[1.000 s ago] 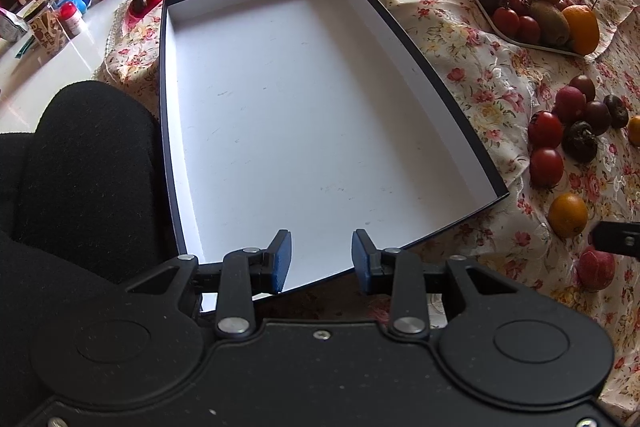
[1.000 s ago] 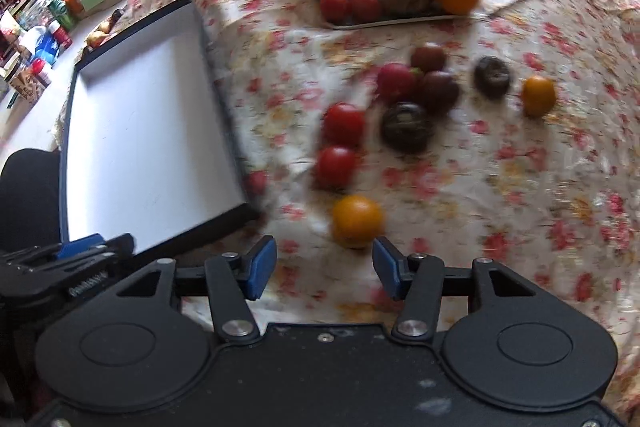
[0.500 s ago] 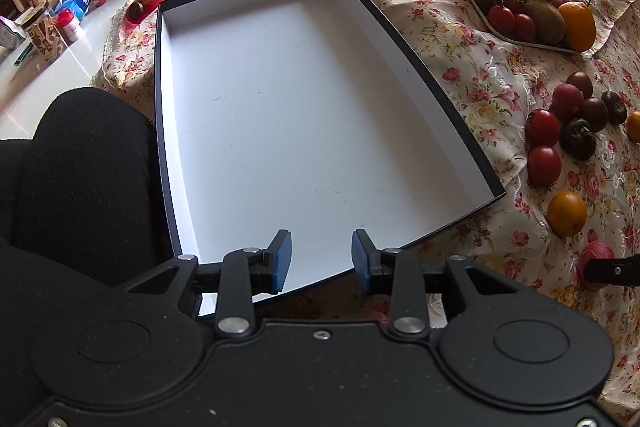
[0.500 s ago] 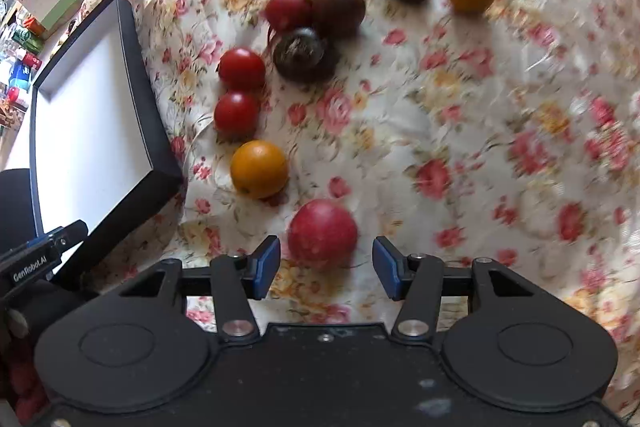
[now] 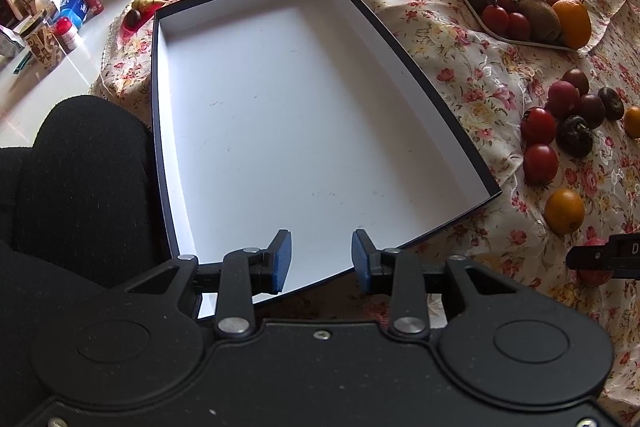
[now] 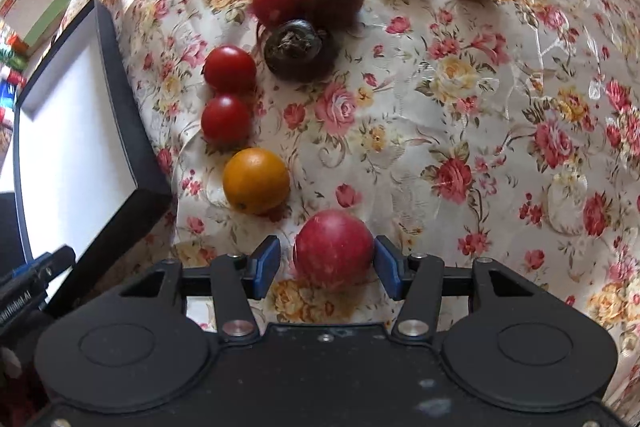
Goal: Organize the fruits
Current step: 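Close the right gripper on the red plum and lift it, then grasp the small orange with the left gripper while the right gripper holds the plum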
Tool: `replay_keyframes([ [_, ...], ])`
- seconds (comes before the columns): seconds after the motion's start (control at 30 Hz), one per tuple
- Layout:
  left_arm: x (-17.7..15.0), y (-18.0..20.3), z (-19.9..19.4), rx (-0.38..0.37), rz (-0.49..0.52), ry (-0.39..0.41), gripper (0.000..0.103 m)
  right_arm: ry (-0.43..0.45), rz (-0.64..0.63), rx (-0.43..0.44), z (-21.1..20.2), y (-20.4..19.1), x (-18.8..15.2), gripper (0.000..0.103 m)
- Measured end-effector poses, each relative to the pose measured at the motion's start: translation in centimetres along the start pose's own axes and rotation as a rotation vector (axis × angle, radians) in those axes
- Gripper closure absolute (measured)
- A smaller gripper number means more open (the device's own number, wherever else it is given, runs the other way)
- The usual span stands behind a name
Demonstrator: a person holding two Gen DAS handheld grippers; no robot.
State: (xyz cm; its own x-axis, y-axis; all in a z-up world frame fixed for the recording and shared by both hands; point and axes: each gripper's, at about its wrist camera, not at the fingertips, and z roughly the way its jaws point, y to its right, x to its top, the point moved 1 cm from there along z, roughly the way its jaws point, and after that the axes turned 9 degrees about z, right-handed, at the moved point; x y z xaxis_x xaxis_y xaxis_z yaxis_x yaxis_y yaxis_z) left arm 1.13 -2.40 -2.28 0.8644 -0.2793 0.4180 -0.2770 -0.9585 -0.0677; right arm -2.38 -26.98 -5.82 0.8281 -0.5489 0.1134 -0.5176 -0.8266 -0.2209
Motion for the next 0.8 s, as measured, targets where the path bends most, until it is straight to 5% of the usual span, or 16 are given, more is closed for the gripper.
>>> replay_keyframes([
  [0.1, 0.0, 0.1, -0.1, -0.004, 0.003, 0.003, 0.060, -0.006, 0.016, 0.000, 0.0, 0.2, 0.3, 0.058],
  [0.33, 0.8, 1.9, -1.2, -0.052, 0.077, 0.032, 0.060, -0.032, 0.024, 0.021, -0.5, 0.8, 0.6, 0.058],
  [0.8, 4.5, 12.9, -0.4, -0.348, 0.291, -0.065, 0.060, 0.122, 0.073, 0.033, -5.8, 4.2, 2.0, 0.058],
])
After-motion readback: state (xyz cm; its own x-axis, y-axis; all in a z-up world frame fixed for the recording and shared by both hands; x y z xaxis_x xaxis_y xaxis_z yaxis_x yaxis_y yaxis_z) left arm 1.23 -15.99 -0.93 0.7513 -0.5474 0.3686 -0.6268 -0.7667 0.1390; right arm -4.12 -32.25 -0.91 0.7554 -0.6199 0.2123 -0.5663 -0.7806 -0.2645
